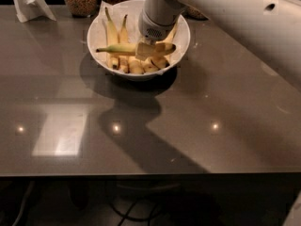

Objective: Pick banana from white bowl

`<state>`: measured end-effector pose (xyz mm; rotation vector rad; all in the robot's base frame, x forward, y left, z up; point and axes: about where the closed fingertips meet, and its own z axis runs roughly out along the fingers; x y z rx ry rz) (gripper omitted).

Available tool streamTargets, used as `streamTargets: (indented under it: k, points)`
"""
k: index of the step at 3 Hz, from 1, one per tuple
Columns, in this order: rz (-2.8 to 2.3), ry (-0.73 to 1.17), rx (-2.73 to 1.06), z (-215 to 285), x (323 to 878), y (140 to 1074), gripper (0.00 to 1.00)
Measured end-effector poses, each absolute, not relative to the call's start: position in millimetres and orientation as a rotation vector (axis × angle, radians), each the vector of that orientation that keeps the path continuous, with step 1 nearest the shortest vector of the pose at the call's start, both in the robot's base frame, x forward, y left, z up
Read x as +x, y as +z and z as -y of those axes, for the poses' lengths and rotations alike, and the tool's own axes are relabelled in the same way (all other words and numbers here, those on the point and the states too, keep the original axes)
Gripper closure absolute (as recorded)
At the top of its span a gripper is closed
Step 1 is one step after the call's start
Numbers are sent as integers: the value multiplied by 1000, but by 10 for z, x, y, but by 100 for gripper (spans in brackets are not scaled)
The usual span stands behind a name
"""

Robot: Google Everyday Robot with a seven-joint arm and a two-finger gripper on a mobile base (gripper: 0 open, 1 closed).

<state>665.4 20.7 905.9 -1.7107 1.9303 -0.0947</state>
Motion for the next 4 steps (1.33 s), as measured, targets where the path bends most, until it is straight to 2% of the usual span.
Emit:
streamTargets:
  k: [3,4]
  points:
    - [-1793,-130,-1658,-245,6518,9774,100]
    - [-1754,-151,-1646,-246,6542,10023,86]
